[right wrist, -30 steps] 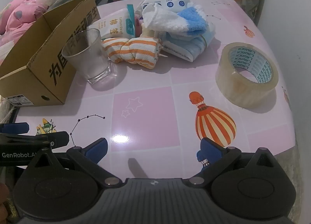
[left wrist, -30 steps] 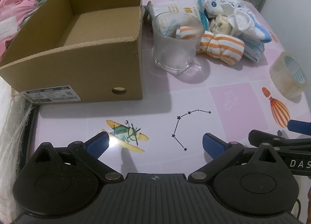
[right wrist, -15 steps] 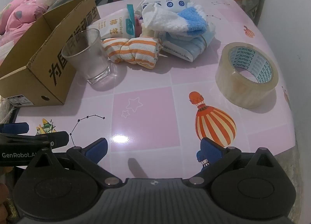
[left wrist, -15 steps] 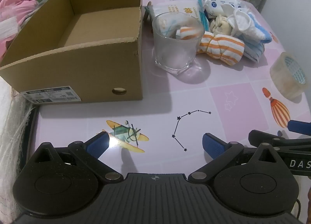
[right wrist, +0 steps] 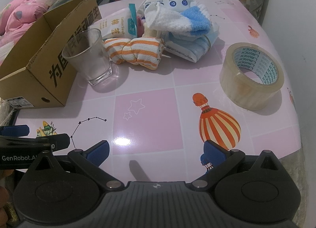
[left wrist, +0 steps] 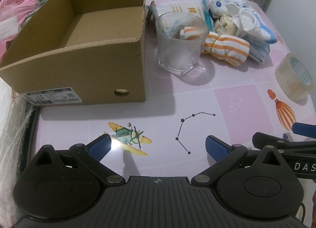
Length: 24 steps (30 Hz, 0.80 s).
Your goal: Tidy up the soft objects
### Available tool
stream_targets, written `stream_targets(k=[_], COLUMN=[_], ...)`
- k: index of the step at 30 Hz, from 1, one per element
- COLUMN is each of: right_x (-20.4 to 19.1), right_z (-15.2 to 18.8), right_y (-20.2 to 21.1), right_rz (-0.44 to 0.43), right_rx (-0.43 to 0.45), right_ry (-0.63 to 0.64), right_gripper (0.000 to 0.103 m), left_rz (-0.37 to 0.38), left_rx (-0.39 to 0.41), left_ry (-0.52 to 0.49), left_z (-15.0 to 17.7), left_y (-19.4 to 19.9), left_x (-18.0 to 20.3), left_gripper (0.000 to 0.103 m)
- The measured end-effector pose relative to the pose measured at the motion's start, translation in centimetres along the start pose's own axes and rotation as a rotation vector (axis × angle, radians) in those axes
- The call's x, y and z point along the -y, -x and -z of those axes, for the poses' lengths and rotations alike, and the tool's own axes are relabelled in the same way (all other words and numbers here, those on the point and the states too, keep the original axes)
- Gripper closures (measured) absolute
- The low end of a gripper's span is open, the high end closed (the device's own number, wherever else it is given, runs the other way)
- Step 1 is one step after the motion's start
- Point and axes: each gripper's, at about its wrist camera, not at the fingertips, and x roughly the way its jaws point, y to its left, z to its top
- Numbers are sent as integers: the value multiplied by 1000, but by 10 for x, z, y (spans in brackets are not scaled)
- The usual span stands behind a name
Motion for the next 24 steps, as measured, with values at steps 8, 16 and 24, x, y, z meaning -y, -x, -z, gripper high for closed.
stream_targets(k=[8,16,24], right_x=[0,1,1], right_z=[1,1,0], right_y=[0,-2,-1], right_rz=[0,0,1], right_rx=[-3,-1,-1], right_ry=[-2,-1,-2], right_gripper=[64,64,64], left_rz=[-2,-5,-5], left_rx=[-3,-1,-2], left_ry=[-4,-5,-4], left_z=[-2,0,0], left_y=[-4,-2,-2], left_x=[4,5,5], left_gripper=[1,1,1])
